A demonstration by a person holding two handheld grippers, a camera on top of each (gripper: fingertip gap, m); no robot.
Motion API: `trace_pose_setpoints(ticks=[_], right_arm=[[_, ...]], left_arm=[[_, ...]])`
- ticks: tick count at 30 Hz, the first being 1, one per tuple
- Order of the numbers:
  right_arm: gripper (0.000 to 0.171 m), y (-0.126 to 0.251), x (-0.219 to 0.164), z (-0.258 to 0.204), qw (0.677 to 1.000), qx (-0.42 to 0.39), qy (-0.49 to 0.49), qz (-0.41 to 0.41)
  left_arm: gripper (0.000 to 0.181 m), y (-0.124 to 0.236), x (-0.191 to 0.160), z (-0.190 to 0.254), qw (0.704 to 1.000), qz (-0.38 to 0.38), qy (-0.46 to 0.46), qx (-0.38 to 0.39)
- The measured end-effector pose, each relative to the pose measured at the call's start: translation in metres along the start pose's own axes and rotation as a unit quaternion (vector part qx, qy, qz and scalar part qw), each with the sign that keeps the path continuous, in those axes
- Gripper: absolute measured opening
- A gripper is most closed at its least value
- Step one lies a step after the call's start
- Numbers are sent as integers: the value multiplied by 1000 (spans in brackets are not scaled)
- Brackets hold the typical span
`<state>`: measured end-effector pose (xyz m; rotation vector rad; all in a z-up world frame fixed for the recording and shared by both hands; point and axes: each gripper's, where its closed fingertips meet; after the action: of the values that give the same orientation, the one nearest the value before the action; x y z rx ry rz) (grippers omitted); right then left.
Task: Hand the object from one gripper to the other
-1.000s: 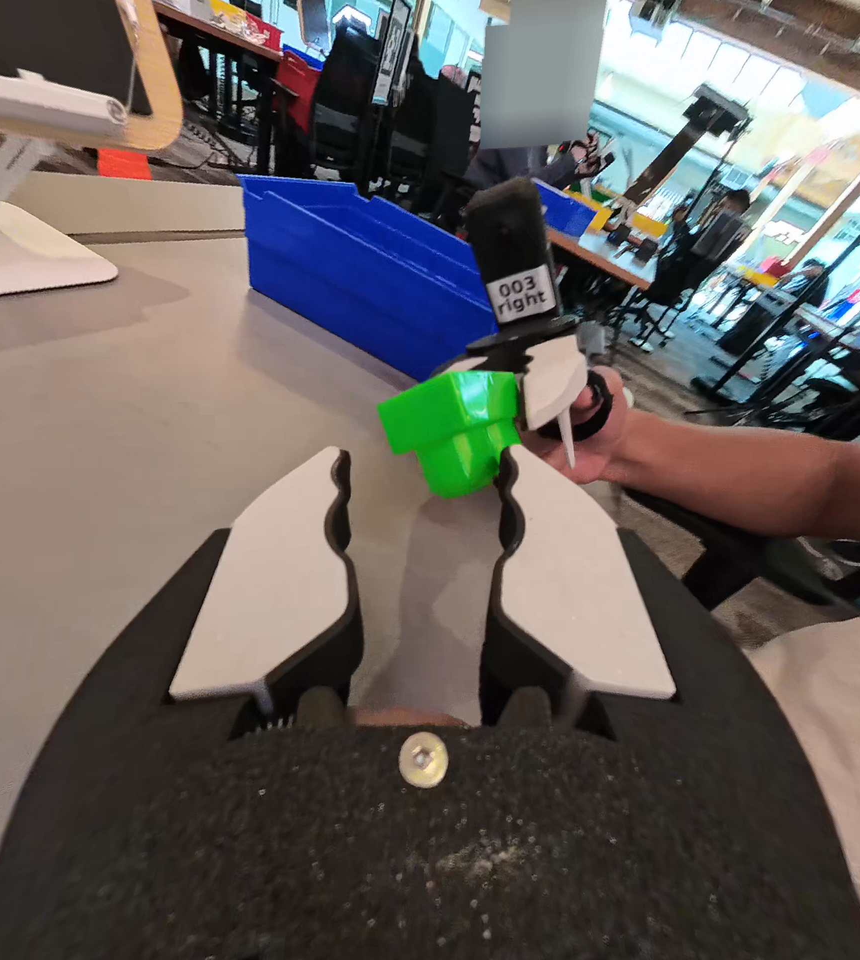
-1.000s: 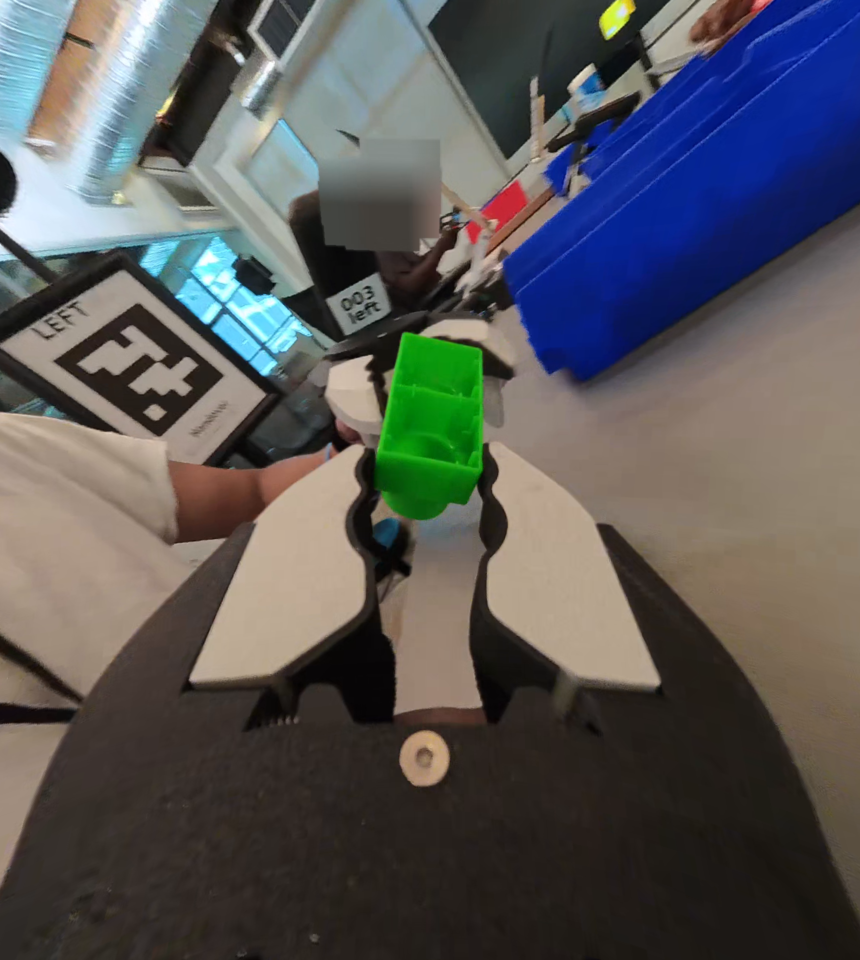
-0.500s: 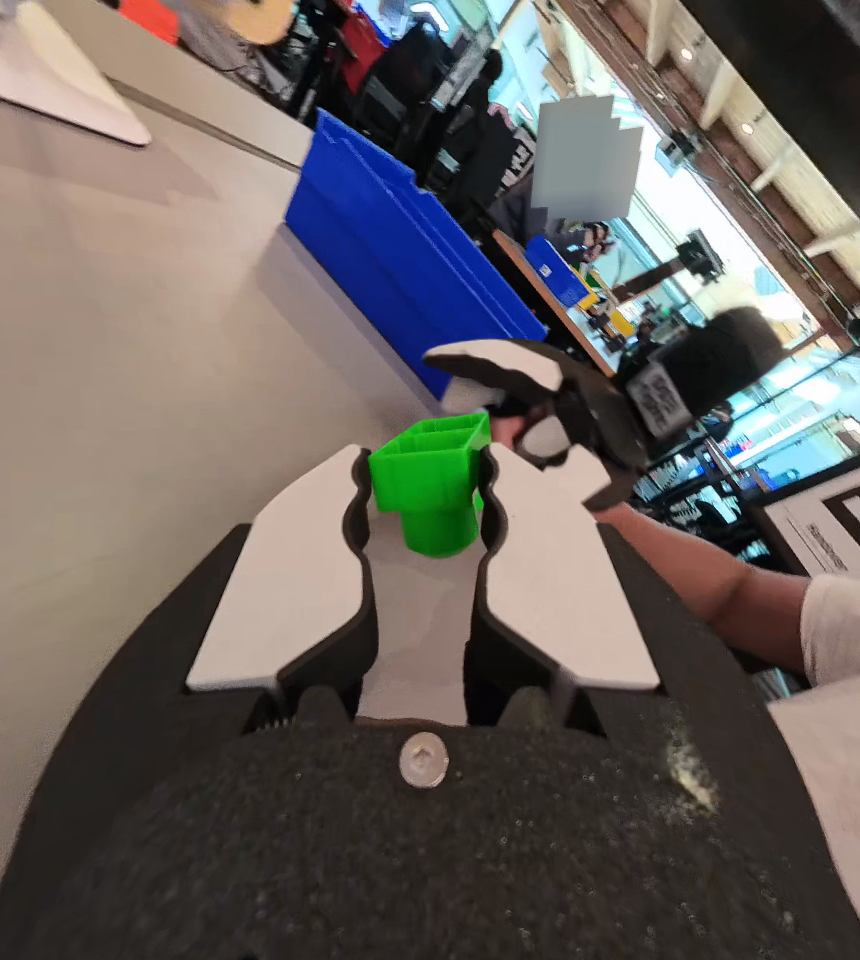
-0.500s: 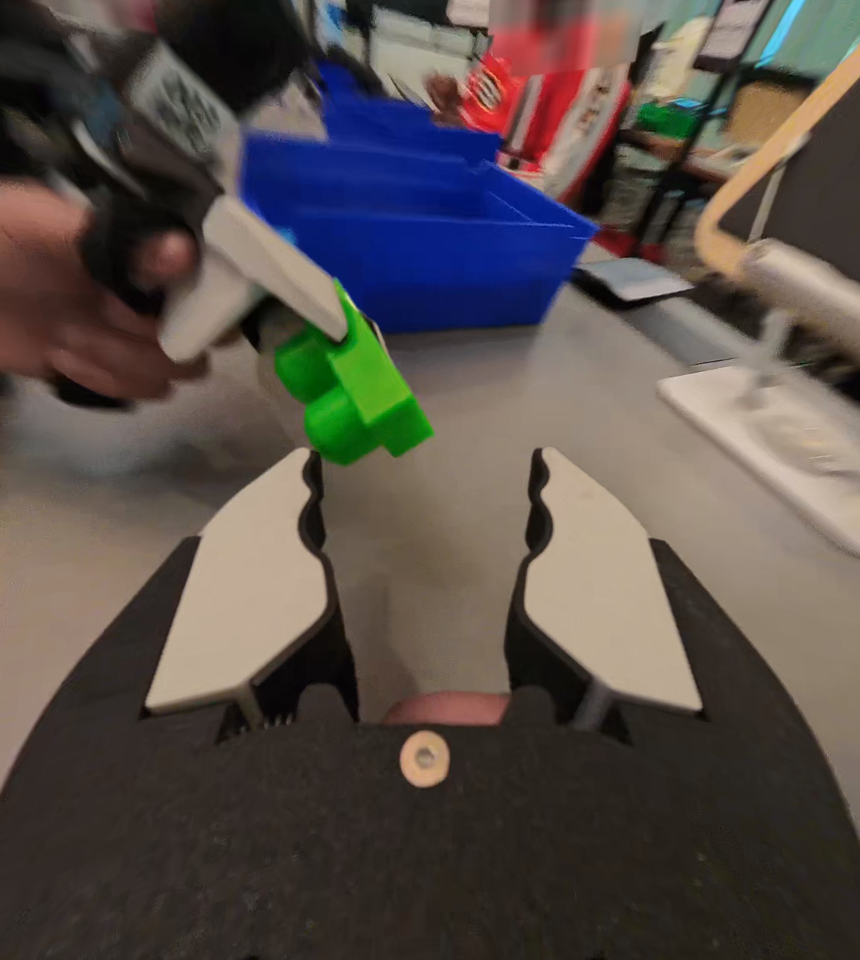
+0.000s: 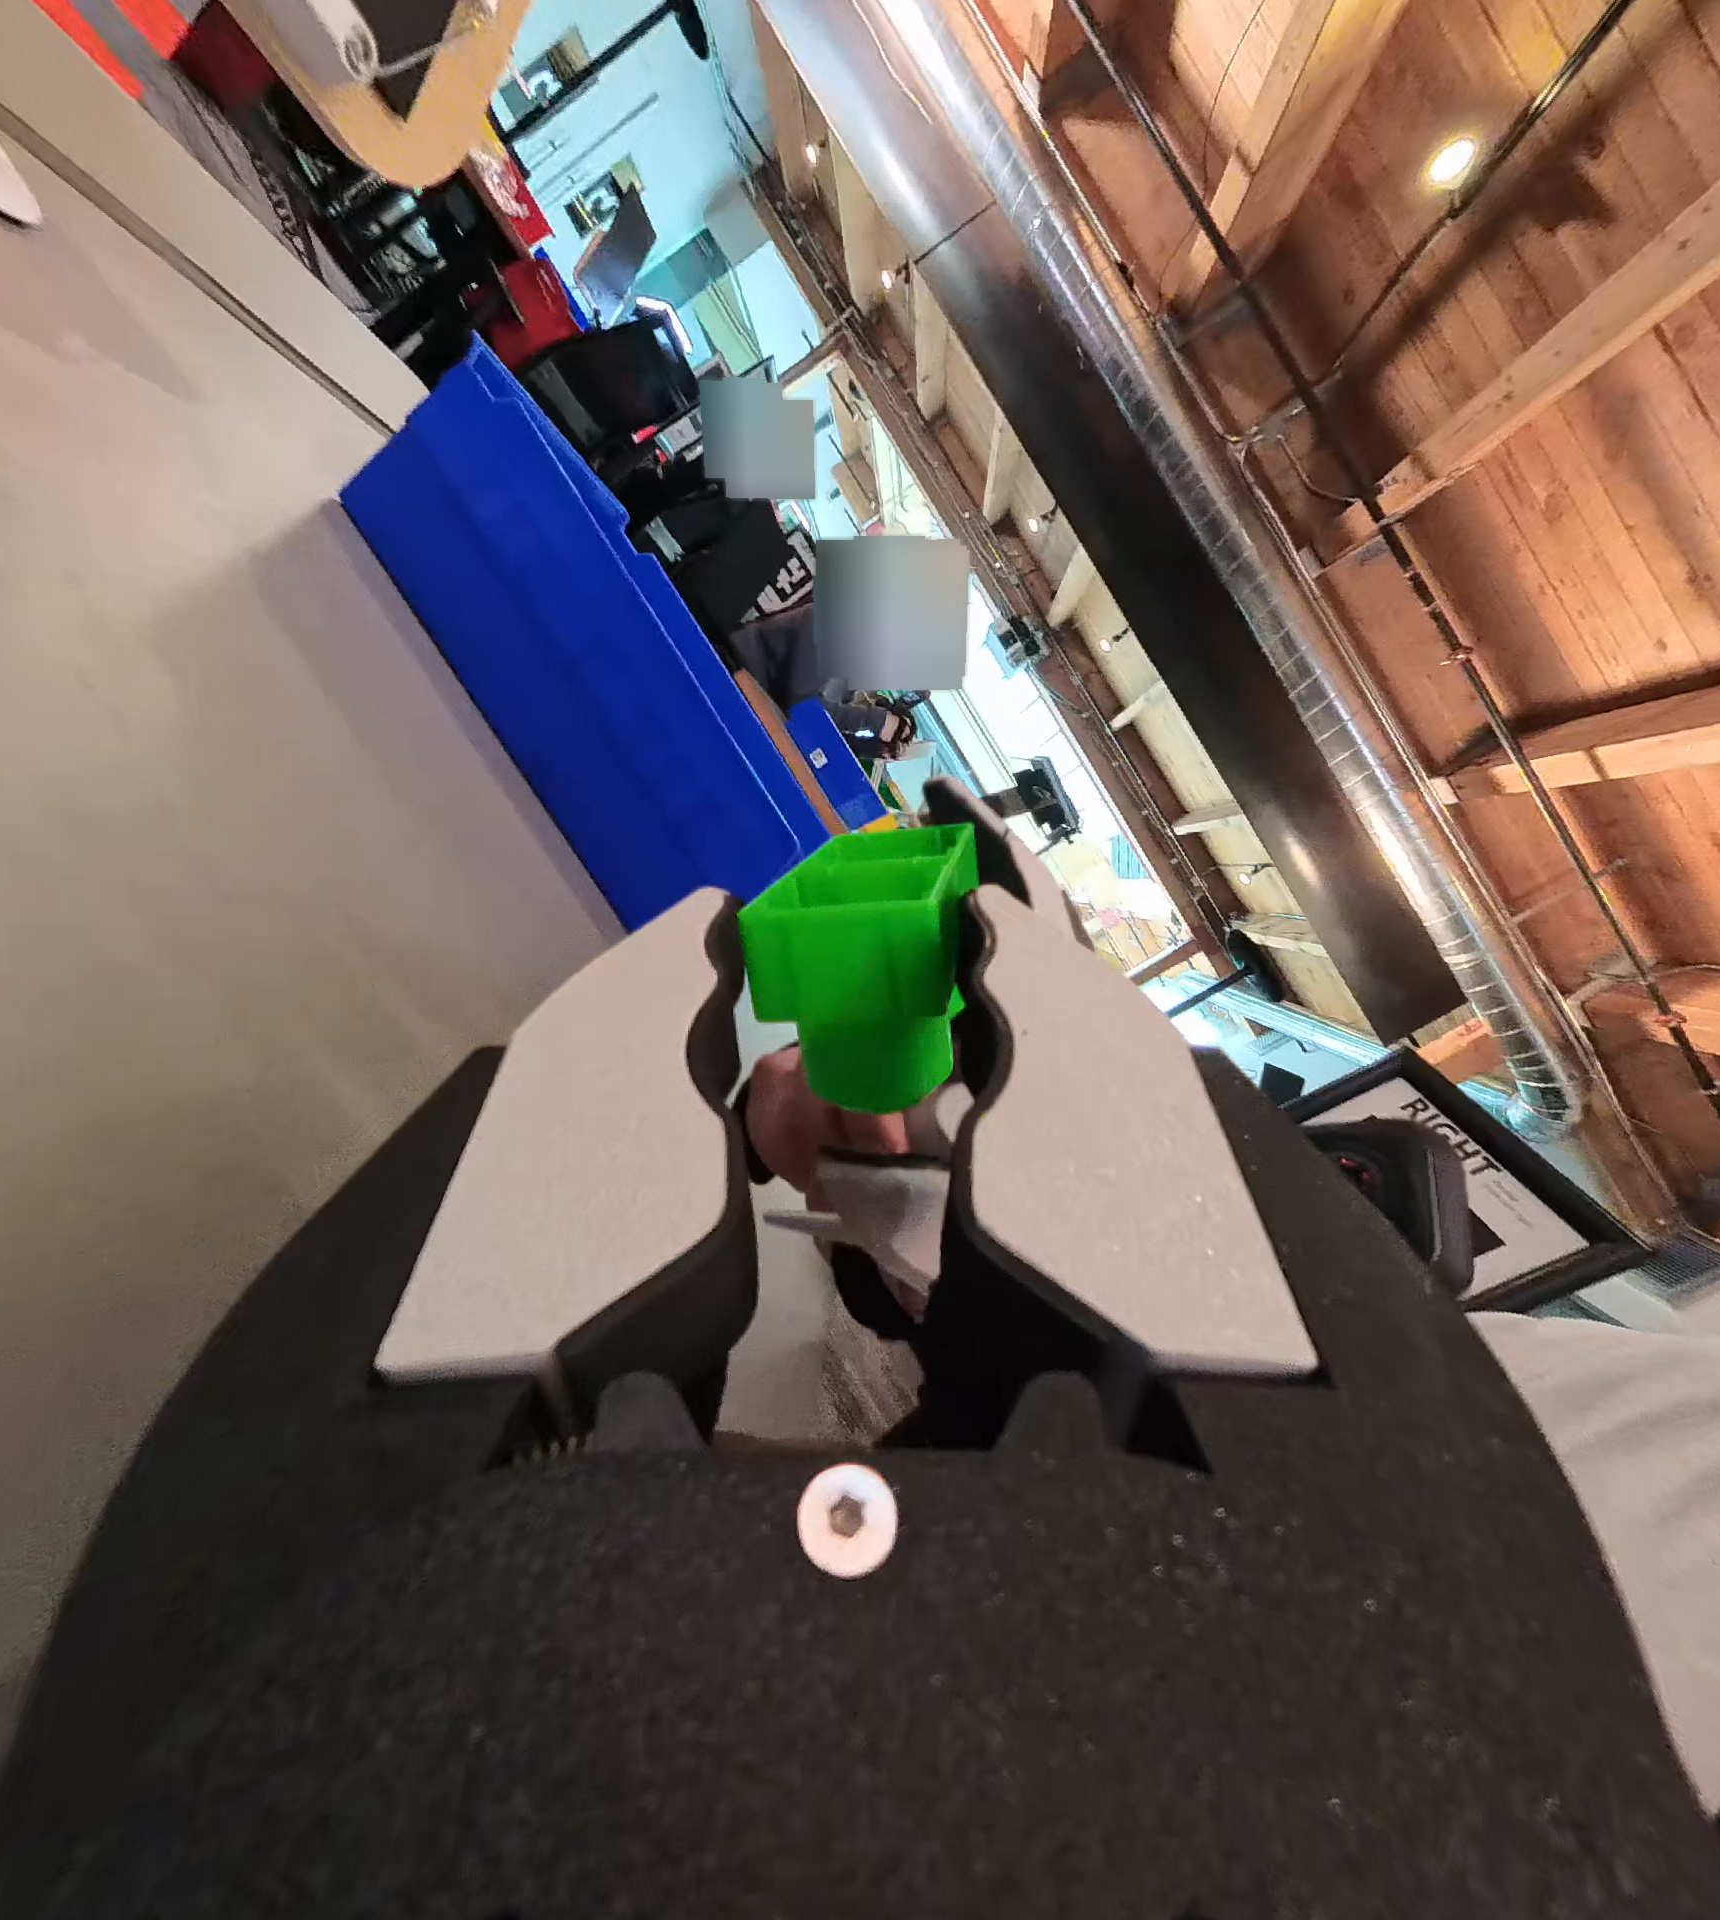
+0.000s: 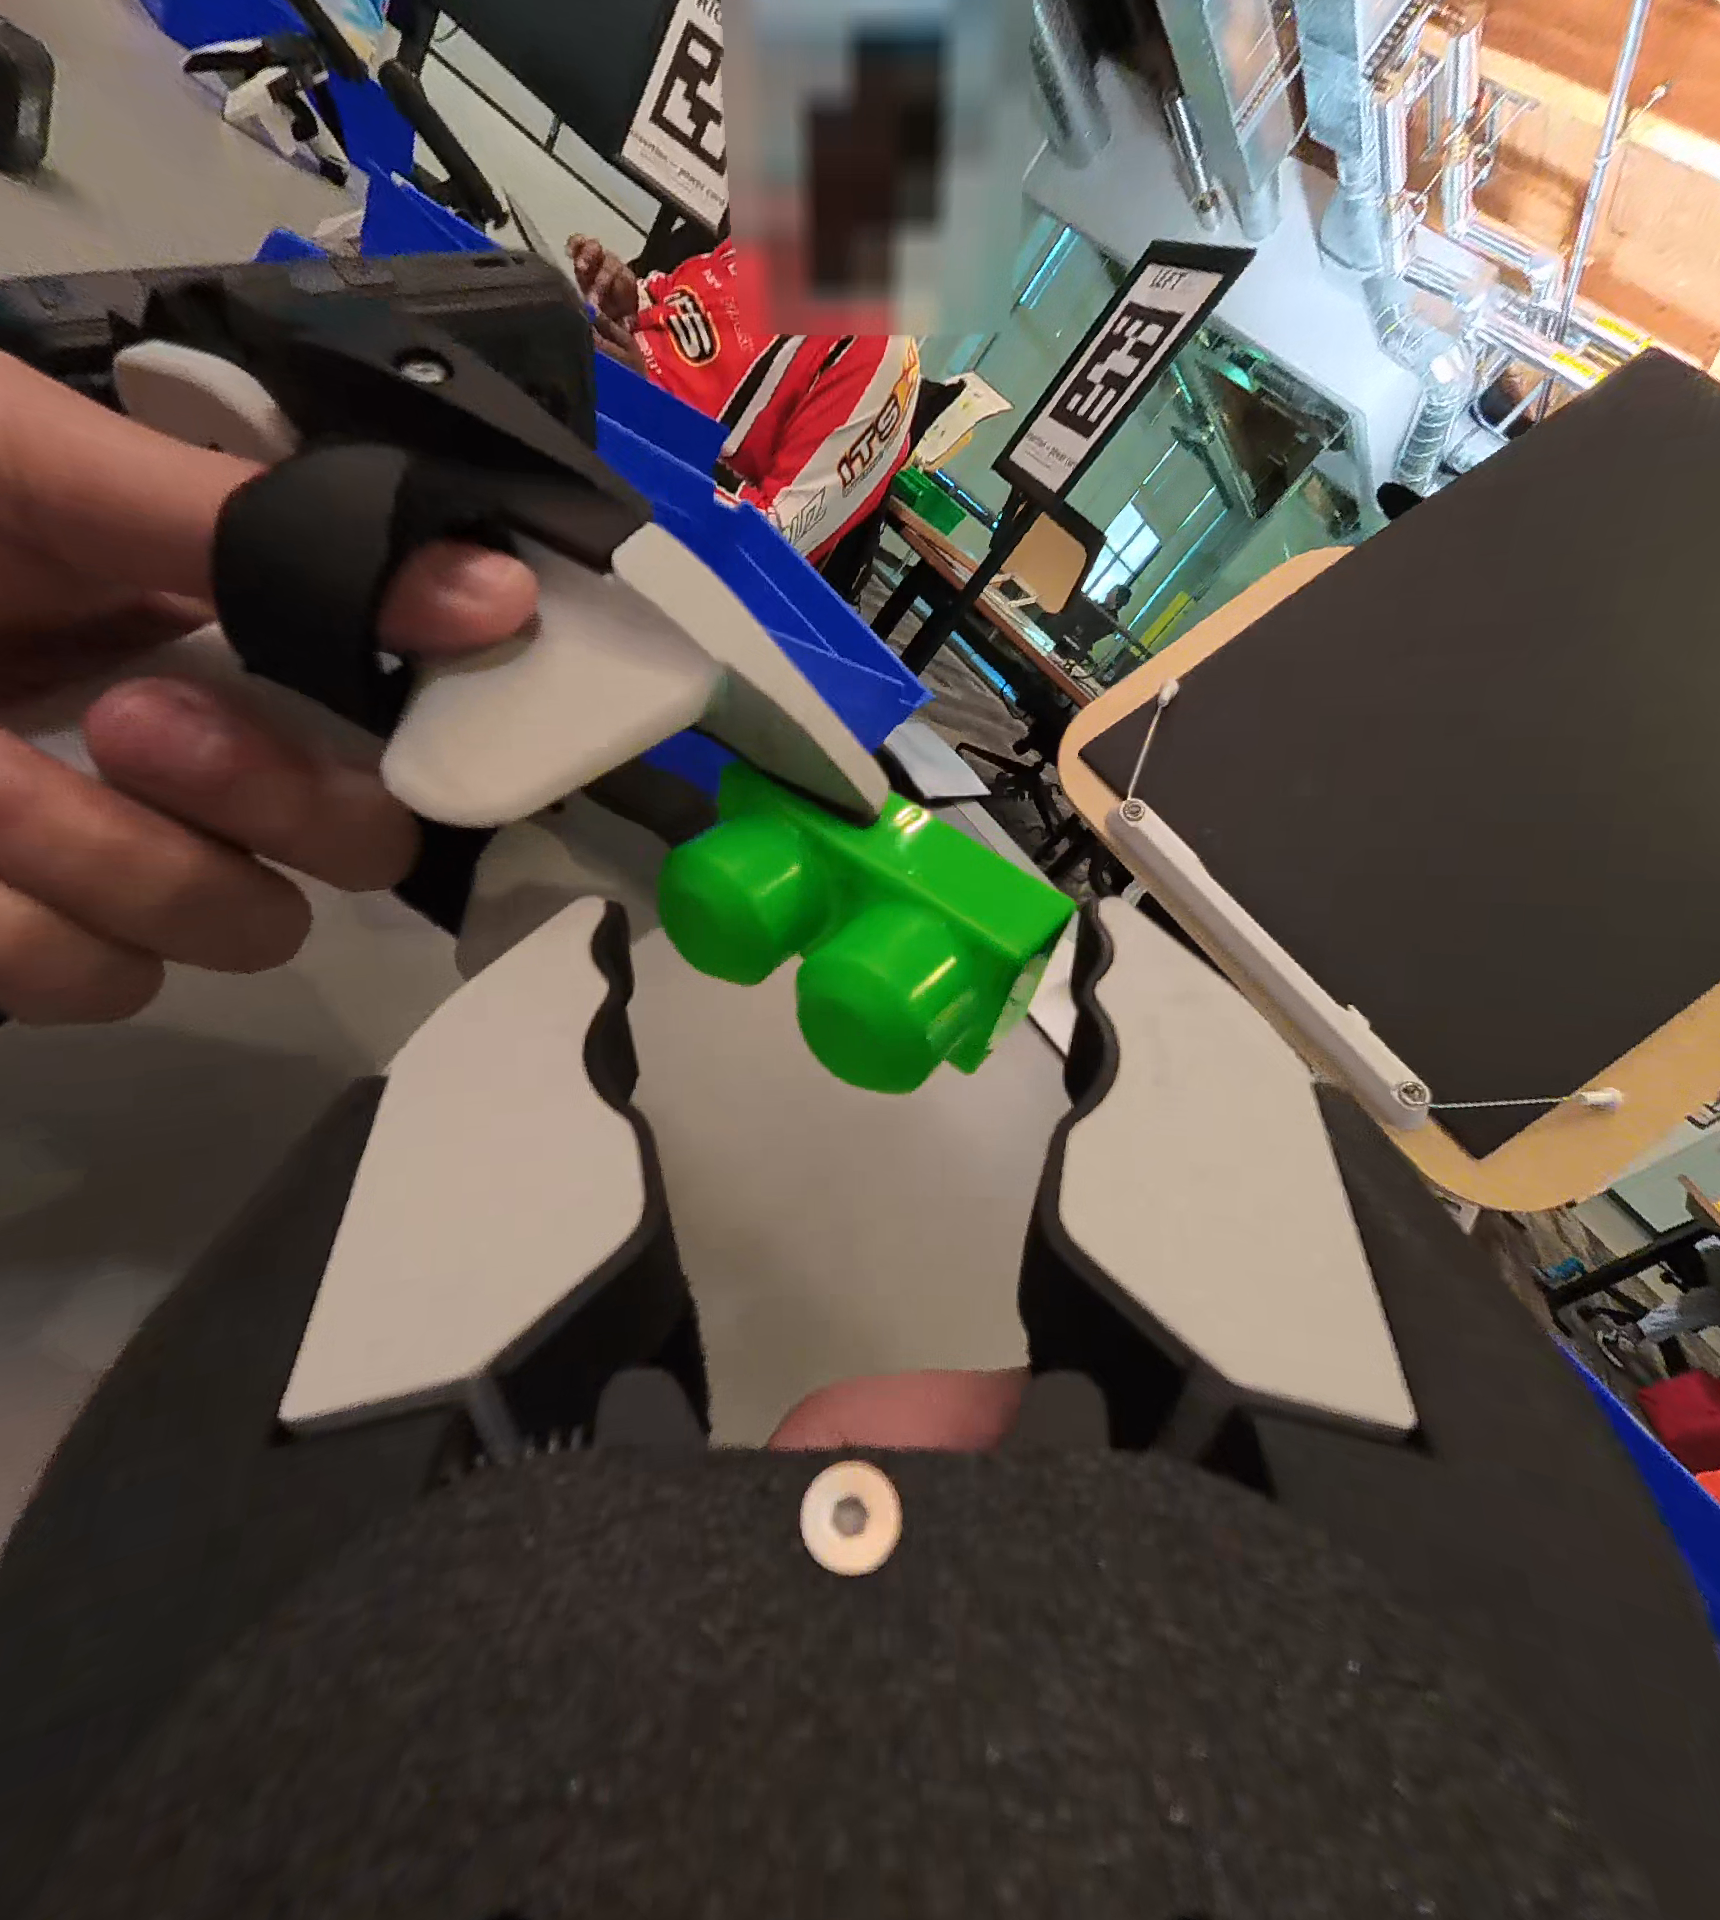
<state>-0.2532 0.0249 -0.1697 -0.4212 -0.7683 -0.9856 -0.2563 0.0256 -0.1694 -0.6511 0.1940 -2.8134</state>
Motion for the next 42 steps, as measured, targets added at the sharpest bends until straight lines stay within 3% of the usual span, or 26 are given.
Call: trace_pose_setpoints(ticks=[12,15,18,22,26,29,32,36,42], right_arm=[[76,4,-6,7,1000,22,17,-11],[76,8,-6,21,1000,3,20,-8],[76,20,-14,56,999,-33,29,-20],[76,54,-36,158,992,-114,16,-60],[76,96,-98,271,970,-149,-74,-176],[76,111,-166,320,940,-152,-141,-270],[76,91,-243,317,907,-99,-209,-352],[77,49,-321,275,870,6,-254,-423],[77,11,-354,247,857,98,-241,-445]], left_arm=[[39,-5,-8,6,999,-30,-27,-20],[54,4,4,6,996,-17,-89,12],[56,23,26,5,983,7,-168,69],[55,47,31,4,965,5,-225,132],[54,59,8,1,960,-24,-232,157],[53,57,-5,0,960,-45,-230,154],[53,50,-13,-1,958,-69,-237,149],[53,49,-21,-6,950,-87,-253,161],[52,51,-20,-7,941,-95,-278,168]])
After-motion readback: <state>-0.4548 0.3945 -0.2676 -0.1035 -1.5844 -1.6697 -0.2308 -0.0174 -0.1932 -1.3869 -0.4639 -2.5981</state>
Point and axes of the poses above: each gripper's, where its closed fingertips meet, y back along the fingers, x out of its top, z = x × y across the jaws, and after that the axes turned 6 degrees about y, right-handed
